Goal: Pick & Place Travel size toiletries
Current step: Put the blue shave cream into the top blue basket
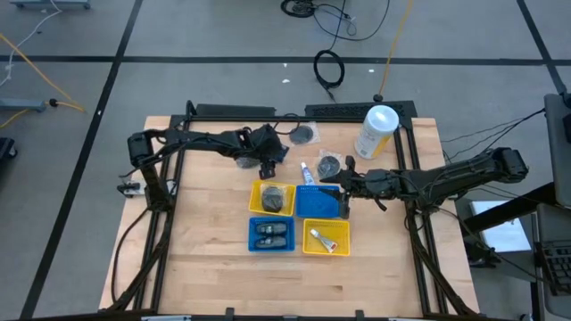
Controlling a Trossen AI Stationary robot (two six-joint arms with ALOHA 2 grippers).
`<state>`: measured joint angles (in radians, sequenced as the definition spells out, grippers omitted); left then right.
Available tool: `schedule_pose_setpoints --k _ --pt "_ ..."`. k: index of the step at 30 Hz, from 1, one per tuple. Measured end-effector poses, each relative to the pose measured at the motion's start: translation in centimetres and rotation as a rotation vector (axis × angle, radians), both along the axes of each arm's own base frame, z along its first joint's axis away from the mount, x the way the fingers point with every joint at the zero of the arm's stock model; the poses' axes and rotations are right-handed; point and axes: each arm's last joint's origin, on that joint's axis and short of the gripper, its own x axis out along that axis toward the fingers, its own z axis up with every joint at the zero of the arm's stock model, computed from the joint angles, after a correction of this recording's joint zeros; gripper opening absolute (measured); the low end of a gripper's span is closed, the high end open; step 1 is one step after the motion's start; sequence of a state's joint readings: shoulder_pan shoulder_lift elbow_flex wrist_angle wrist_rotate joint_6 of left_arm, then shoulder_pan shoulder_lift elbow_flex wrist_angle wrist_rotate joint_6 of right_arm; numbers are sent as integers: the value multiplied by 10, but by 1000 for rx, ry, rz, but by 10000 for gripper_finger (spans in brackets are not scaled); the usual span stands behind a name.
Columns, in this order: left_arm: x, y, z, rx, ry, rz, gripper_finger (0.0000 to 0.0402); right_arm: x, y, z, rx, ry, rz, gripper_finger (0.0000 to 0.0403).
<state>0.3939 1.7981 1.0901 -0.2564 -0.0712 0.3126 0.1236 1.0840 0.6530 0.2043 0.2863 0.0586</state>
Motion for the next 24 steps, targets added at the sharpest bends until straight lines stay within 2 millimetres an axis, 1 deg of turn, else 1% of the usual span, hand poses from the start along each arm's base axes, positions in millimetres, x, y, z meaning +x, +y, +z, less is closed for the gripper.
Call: schedule_pose_setpoints --k 6,9,15,17,20,24 --pt "3 3 -16 -7 31 -17 243 -3 0 -11 1 -54 1 114" --pt "4 3 -22 -10 49 -22 243 -4 0 -12 -10 -58 6 114" --pt "4 3 -26 -12 68 -17 243 -3 -2 -12 -11 -60 0 114" --pt "4 3 -26 -12 66 -18 237 -3 -3 -12 -11 -59 -3 114" --pt "3 3 -26 -15 73 -18 212 -3 -3 -12 -11 -59 -5 114" --pt "2 3 -27 -20 82 -17 150 -3 -3 -12 -11 -59 -5 114"
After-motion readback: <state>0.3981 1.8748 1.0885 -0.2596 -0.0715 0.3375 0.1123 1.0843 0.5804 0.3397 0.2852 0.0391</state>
